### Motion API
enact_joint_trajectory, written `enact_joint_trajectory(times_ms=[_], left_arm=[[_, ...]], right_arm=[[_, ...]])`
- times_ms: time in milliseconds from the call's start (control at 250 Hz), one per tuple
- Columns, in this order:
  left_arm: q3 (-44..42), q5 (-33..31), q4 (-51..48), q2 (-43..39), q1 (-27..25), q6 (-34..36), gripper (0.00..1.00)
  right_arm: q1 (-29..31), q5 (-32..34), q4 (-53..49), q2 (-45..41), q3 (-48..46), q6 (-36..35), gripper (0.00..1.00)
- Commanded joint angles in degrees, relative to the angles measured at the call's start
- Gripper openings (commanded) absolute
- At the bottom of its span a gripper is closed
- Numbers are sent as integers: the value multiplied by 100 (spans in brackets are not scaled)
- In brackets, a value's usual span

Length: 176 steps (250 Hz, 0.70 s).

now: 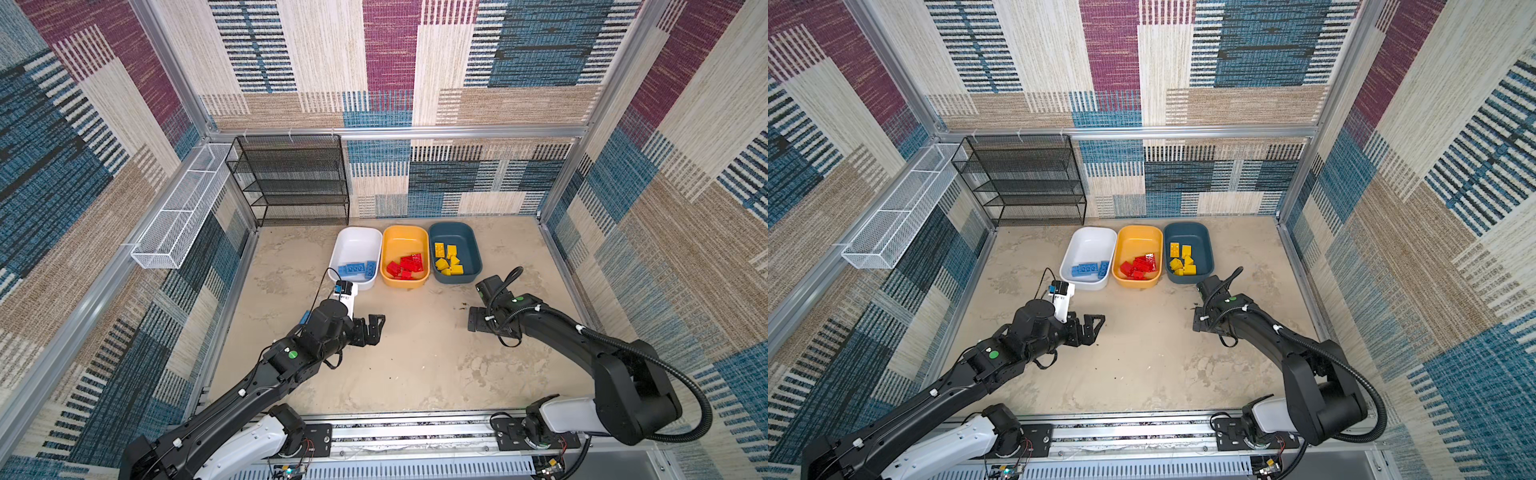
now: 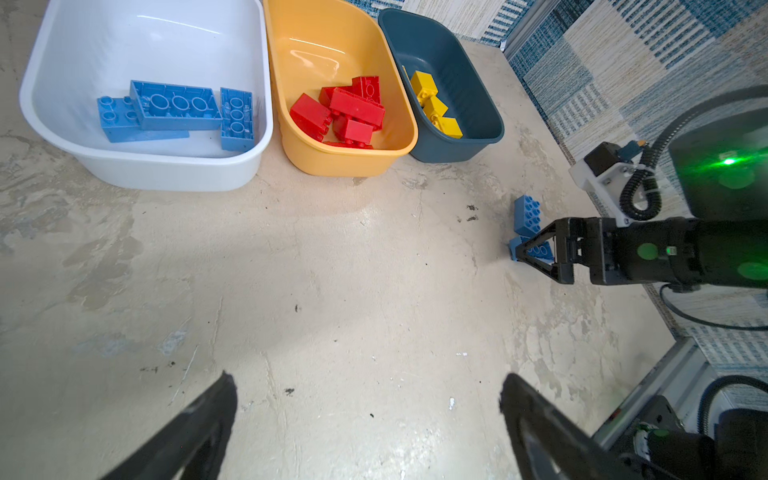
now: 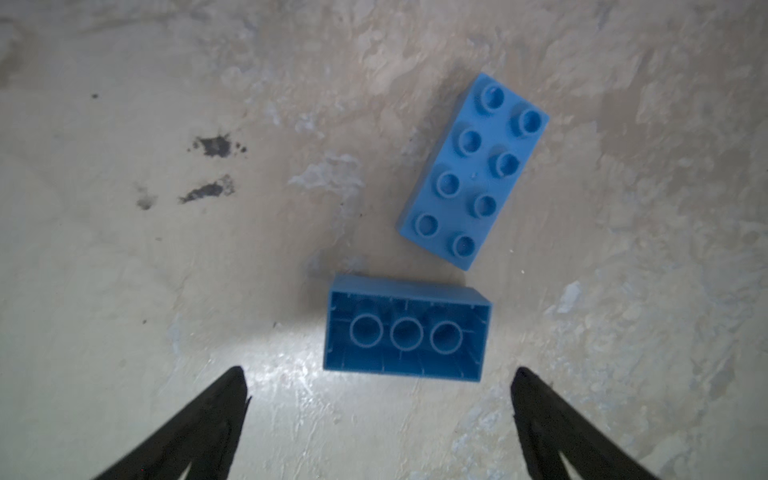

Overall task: Sort the legos into containers by color
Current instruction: 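Withdraw the left gripper while the right gripper grasps a blue brick on the table, then carry the blue brick across into the white tub and open the right gripper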

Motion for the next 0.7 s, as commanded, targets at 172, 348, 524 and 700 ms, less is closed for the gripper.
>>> enact_joint_trajectory(times_ms=[172, 348, 524, 700], left_arm=[[-16, -22, 286, 275, 2, 241, 99], [15, -10, 338, 518, 2, 249, 99], [105, 6, 322, 761, 2, 265, 99], [243, 12, 180, 955, 2, 242, 99]], right_arm=[[-243, 173, 519, 524, 23, 97, 100], [-271, 36, 721, 699, -42, 104, 91], [-299, 43, 840, 747, -92, -36, 77], [-298, 33, 831, 646, -52, -228, 57]])
